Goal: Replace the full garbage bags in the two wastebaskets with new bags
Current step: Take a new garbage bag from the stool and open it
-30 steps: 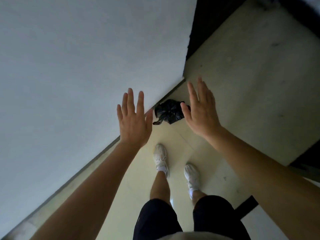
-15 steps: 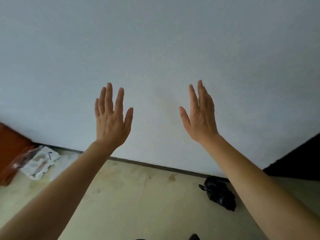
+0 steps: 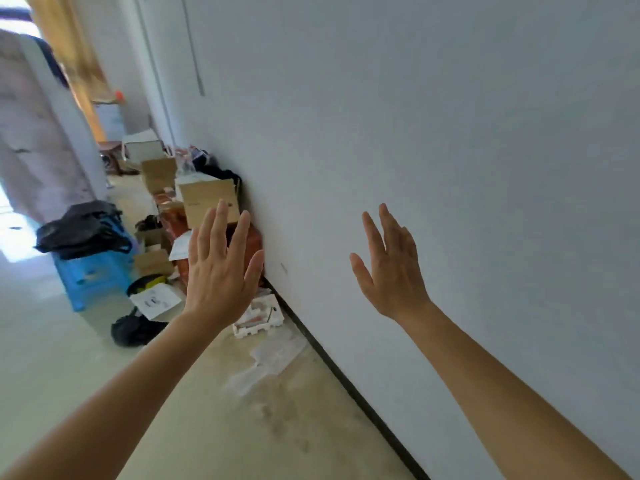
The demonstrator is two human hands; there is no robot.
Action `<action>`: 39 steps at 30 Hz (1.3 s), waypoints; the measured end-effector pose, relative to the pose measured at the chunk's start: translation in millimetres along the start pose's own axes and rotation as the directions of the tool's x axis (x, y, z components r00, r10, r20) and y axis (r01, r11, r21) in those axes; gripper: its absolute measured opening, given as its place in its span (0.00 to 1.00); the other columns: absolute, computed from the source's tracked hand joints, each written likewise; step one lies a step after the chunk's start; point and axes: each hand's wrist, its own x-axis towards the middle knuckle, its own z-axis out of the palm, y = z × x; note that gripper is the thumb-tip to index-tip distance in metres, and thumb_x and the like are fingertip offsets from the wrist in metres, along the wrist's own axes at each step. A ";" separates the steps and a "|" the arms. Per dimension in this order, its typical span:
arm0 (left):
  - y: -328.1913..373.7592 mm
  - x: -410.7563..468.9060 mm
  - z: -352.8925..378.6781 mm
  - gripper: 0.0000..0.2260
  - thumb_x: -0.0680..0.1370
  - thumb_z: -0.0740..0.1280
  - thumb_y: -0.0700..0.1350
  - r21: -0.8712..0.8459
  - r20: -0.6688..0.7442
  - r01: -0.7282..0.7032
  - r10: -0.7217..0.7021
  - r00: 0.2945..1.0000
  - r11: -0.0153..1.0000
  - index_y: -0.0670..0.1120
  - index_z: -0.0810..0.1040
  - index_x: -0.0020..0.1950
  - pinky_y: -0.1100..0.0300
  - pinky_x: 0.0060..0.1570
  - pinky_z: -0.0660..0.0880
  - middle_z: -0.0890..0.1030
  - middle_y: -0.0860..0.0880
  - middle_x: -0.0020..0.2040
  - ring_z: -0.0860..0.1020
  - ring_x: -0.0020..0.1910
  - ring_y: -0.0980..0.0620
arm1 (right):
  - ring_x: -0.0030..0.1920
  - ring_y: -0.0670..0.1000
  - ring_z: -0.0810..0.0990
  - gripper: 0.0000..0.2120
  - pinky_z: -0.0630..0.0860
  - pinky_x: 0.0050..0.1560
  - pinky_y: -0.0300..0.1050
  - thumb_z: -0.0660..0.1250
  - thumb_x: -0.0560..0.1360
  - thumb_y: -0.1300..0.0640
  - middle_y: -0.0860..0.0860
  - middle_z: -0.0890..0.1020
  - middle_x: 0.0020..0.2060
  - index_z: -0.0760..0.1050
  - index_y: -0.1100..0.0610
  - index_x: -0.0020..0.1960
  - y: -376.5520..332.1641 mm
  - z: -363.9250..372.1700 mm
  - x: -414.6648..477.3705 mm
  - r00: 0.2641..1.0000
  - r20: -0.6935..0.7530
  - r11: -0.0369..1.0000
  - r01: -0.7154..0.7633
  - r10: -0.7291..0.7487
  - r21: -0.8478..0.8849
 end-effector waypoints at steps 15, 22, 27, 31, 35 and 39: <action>-317.0 114.9 76.0 0.28 0.82 0.54 0.57 0.287 0.027 0.281 -0.301 0.953 0.916 0.49 0.54 0.80 0.37 0.74 0.56 0.50 0.43 0.81 0.48 0.79 0.44 | 0.78 0.59 0.56 0.33 0.56 0.77 0.60 0.56 0.80 0.43 0.57 0.52 0.79 0.51 0.53 0.80 -161.3 301.7 307.0 0.940 0.148 0.936 0.269 -0.306 0.228; -456.9 172.6 49.4 0.28 0.82 0.48 0.59 0.466 -0.042 0.424 -0.459 0.887 0.776 0.49 0.52 0.80 0.39 0.75 0.55 0.49 0.44 0.81 0.50 0.79 0.44 | 0.77 0.57 0.52 0.33 0.55 0.76 0.58 0.58 0.81 0.45 0.56 0.51 0.80 0.50 0.54 0.81 -297.6 414.7 458.0 0.832 0.140 0.790 0.439 -0.537 0.428; -558.6 152.5 22.1 0.29 0.82 0.51 0.58 0.531 -0.165 0.570 -0.583 0.795 0.627 0.47 0.54 0.80 0.37 0.73 0.57 0.51 0.42 0.80 0.53 0.79 0.41 | 0.78 0.60 0.55 0.33 0.54 0.77 0.58 0.57 0.81 0.44 0.57 0.52 0.80 0.50 0.53 0.80 -429.2 494.9 512.0 0.741 0.130 0.674 0.504 -0.659 0.540; -659.4 126.4 10.6 0.29 0.81 0.51 0.57 0.565 -0.200 0.622 -0.641 0.741 0.542 0.46 0.54 0.80 0.37 0.73 0.57 0.51 0.41 0.80 0.53 0.79 0.40 | 0.77 0.60 0.56 0.33 0.53 0.77 0.59 0.57 0.82 0.43 0.57 0.50 0.80 0.48 0.54 0.81 -525.9 570.4 535.2 0.658 0.122 0.598 0.571 -0.743 0.563; -777.8 131.6 2.3 0.30 0.81 0.52 0.57 0.559 -0.207 0.661 -0.688 0.696 0.501 0.45 0.54 0.80 0.37 0.72 0.57 0.51 0.40 0.80 0.53 0.78 0.39 | 0.78 0.59 0.56 0.34 0.53 0.77 0.58 0.56 0.82 0.43 0.55 0.47 0.80 0.46 0.52 0.81 -614.1 644.4 580.3 0.652 0.174 0.617 0.547 -0.738 0.566; -895.5 169.7 4.1 0.30 0.81 0.51 0.58 0.551 -0.151 0.647 -0.700 0.698 0.527 0.47 0.53 0.80 0.38 0.73 0.59 0.50 0.41 0.80 0.54 0.78 0.39 | 0.78 0.59 0.55 0.35 0.53 0.77 0.56 0.57 0.81 0.43 0.54 0.45 0.81 0.45 0.51 0.81 -681.7 700.8 645.8 0.708 0.209 0.671 0.470 -0.674 0.574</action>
